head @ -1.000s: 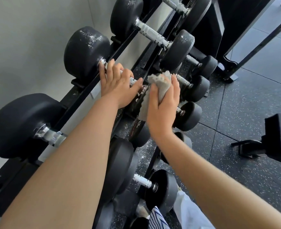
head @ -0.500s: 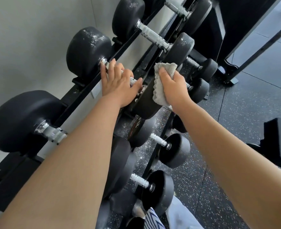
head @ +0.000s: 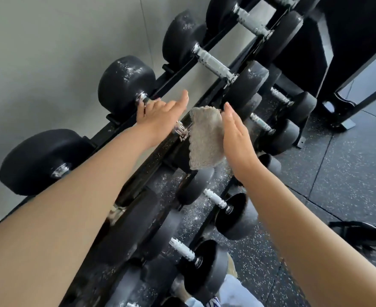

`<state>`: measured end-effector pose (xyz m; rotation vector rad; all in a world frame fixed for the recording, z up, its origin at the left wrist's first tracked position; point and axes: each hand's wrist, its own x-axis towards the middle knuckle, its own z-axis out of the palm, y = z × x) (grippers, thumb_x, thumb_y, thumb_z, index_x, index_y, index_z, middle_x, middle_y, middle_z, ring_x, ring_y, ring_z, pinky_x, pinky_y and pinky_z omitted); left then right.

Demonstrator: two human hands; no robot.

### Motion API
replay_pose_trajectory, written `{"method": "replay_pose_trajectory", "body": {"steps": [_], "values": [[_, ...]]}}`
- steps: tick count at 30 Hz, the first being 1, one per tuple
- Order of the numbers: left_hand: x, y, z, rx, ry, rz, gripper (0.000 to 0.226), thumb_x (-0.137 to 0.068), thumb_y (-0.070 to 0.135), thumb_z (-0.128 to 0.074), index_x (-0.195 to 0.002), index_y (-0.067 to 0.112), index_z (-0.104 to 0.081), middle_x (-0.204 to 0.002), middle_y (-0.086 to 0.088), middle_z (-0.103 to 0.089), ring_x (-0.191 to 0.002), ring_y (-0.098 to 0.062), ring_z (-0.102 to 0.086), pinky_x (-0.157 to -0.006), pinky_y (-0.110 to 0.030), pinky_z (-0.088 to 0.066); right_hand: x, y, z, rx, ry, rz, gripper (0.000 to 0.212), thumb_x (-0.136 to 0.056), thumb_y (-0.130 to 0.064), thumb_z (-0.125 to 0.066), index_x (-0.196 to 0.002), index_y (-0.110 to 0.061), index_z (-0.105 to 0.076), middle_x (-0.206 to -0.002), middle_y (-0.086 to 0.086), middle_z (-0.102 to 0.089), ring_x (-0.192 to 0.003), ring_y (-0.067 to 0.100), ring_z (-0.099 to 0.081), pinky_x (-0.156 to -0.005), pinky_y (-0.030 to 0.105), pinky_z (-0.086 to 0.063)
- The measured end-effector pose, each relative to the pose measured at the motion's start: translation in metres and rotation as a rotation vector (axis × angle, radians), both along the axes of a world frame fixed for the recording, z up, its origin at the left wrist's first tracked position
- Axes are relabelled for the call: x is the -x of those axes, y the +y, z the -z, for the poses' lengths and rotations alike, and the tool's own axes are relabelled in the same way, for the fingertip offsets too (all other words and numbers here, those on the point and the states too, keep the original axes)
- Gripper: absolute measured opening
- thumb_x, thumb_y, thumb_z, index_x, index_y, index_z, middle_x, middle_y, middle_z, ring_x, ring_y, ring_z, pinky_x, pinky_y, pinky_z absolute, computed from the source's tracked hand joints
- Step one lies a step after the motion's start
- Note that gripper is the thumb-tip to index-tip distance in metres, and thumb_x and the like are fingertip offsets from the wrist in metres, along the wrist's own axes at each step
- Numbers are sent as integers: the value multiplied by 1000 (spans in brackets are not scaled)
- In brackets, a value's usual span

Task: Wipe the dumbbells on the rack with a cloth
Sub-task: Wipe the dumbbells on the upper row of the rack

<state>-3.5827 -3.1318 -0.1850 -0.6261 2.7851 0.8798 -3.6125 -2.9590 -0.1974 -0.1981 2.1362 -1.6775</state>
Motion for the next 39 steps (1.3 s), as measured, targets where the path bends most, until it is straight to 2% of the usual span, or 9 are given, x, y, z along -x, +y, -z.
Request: {"method": "replay_pose_trajectory", "body": {"steps": [3, 5, 11, 15, 19, 25, 29, 35, 39], "values": [[-11, 24, -2, 94, -55, 77, 104, -57, 96, -9, -132, 33, -47, -144, -5, -38, -142, -21, -16, -118, -46, -3, 6, 5, 13, -36, -153, 18, 74, -89, -64, -48, -152, -28, -32, -150, -4, -45, -133, 16, -47, -112, 44, -39], [-16, 41, 5, 141, -30, 72, 102, -57, 95, -17, -125, 28, -52, -141, -5, -43, -141, -23, -21, -117, -47, -13, 8, 9, 17, -41, -251, 27, 93, -66, -80, -50, -140, -24, -48, -131, -3, -60, -115, 17, -61, -99, 44, -52], [-5, 61, 2, -236, 209, -149, 54, -74, 72, -55, -98, 24, -65, -96, 4, -62, -92, -16, -63, -86, -43, -53, 27, 27, 22, 17, -117, 77, 36, -92, -50, -61, -97, -15, -56, -89, -3, -60, -79, 10, -60, -64, 24, -51], [15, 65, 0, -346, 218, -170, 47, -81, 59, -60, -81, 13, -66, -82, -3, -66, -83, -23, -66, -80, -48, -54, 44, 29, 28, -46, -16, 8, 25, -95, -43, -59, -97, -19, -52, -90, -4, -56, -79, 8, -54, -67, 24, -47], [29, 70, 1, -408, 228, -218, 23, -90, 39, -63, -72, 24, -60, -78, 2, -66, -82, -17, -66, -73, -34, -54, 60, 30, 30, -89, 103, -6, 19, -96, -34, -61, -98, -20, -50, -87, -11, -54, -76, 1, -51, -65, 20, -41], [38, 64, 5, -480, 269, -309, 28, -91, 35, -64, -68, 20, -59, -63, 5, -59, -61, -11, -58, -63, -27, -49, 80, 25, 25, -61, 200, 8, 17, -94, -31, -66, -99, -24, -51, -93, -14, -57, -86, 1, -56, -73, 19, -47], [49, 56, 6, -490, 317, -386, 23, -92, 27, -63, -91, 5, -67, -89, -13, -69, -85, -25, -66, -78, -37, -55, 92, 12, 20, -56, 250, 5, 16, -94, -33, -65, -100, -26, -52, -92, -16, -58, -85, 2, -57, -75, 26, -51], [55, 47, 6, -472, 537, -511, 5, -94, 25, -60, -92, 21, -61, -86, 4, -64, -82, -10, -61, -72, -22, -50, 105, -12, 3, 2, 287, -26, 14, -97, -39, -58, -100, -25, -54, -90, -11, -61, -80, 7, -60, -70, 30, -52], [56, 36, -3, -329, 668, -463, 9, -96, 23, -57, -92, 16, -58, -82, 11, -59, -78, 0, -56, -65, -7, -41, 108, -29, -11, 47, 309, -53, 14, -99, -40, -55, -100, -26, -53, -82, -11, -58, -69, 5, -54, -66, 35, -52]]}}
